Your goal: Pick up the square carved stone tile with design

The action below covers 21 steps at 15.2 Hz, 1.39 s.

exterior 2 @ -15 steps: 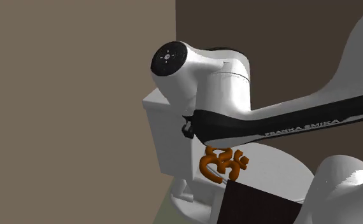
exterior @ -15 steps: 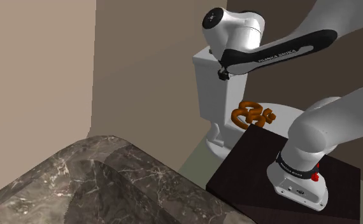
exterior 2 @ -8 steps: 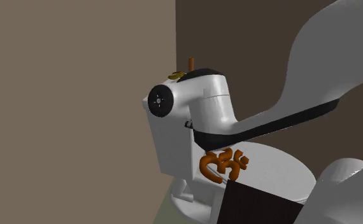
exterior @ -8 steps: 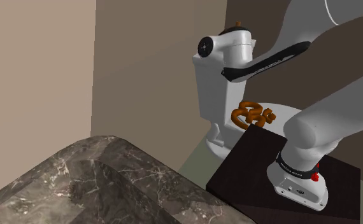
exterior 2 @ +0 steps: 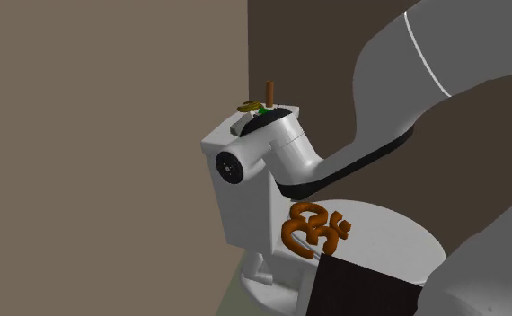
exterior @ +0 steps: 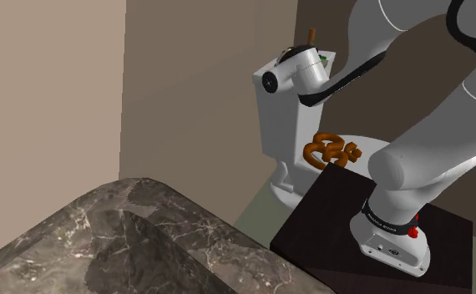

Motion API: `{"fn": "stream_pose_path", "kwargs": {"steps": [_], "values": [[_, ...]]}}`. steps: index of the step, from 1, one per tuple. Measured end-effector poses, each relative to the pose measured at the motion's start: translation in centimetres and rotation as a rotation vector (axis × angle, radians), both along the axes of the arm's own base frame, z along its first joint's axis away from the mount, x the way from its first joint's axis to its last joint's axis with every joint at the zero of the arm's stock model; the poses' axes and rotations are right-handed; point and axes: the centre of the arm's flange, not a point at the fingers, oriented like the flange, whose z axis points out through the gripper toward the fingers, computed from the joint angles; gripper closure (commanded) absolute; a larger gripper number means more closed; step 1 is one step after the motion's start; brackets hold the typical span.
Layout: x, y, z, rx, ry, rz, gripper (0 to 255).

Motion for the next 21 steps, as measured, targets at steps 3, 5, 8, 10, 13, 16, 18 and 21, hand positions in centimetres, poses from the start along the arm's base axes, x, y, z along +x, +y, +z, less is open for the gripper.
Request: {"fn": "stream_pose_path", "kwargs": {"steps": [3,5,8,10,13,16,18,21], "values": [[0.0,-0.4,-1.2,-0.031,0.0,0.0,0],[0.1,-0.6,-2.3,-0.034,0.001,0.0,0],[0.2,-0.6,-3.8,-0.035,0.001,0.0,0],[0.1,-0.6,-4.0,-0.035,0.0,0.0,255],[0.1,-0.6,-4.1,-0.036,-0.001,0.0,255],[0.1,-0.6,-4.1,-0.036,-0.001,0.0,255],[0.1,-0.6,-4.1,-0.036,-0.001,0.0,255],[0.2,-0.6,-3.5,-0.035,0.001,0.0,255]]}}
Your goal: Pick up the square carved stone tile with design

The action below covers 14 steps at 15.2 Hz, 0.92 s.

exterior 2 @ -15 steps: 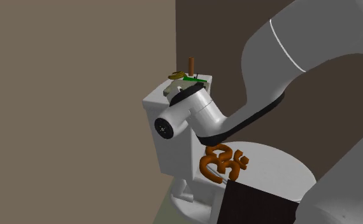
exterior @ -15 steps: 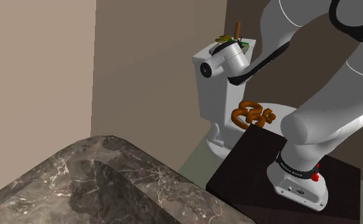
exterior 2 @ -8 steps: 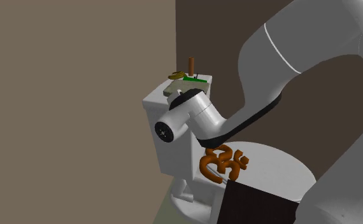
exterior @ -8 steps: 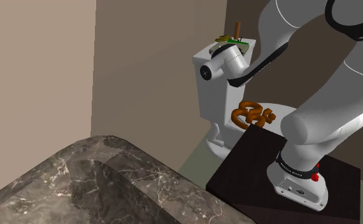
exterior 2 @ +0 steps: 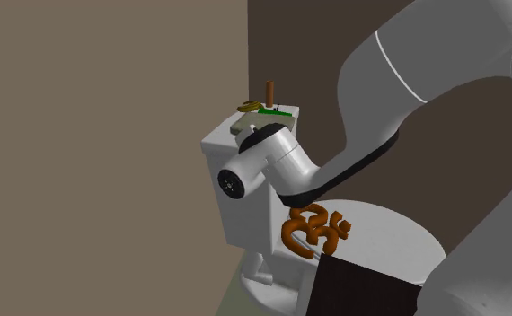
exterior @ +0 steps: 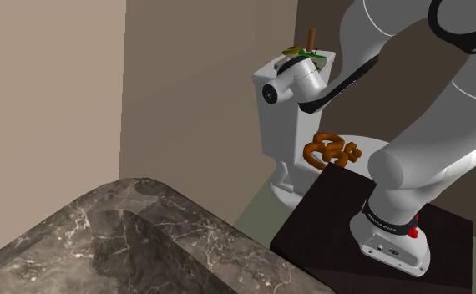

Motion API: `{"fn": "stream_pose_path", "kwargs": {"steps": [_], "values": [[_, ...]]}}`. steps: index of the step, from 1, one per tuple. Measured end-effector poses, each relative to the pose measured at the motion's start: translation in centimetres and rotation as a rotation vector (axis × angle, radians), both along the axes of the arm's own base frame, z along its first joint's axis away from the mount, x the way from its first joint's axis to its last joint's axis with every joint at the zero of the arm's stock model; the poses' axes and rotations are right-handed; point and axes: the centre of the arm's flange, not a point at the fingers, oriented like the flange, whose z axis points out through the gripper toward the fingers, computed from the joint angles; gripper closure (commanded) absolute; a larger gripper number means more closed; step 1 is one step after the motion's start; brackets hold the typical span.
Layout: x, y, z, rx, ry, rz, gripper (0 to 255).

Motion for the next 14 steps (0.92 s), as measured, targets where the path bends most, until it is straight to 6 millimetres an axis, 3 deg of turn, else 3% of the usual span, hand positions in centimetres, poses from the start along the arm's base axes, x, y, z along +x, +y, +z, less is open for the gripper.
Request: {"fn": "stream_pose_path", "kwargs": {"steps": [14], "values": [[-0.1,0.0,7.0,0.001,0.001,0.0,255]]}}
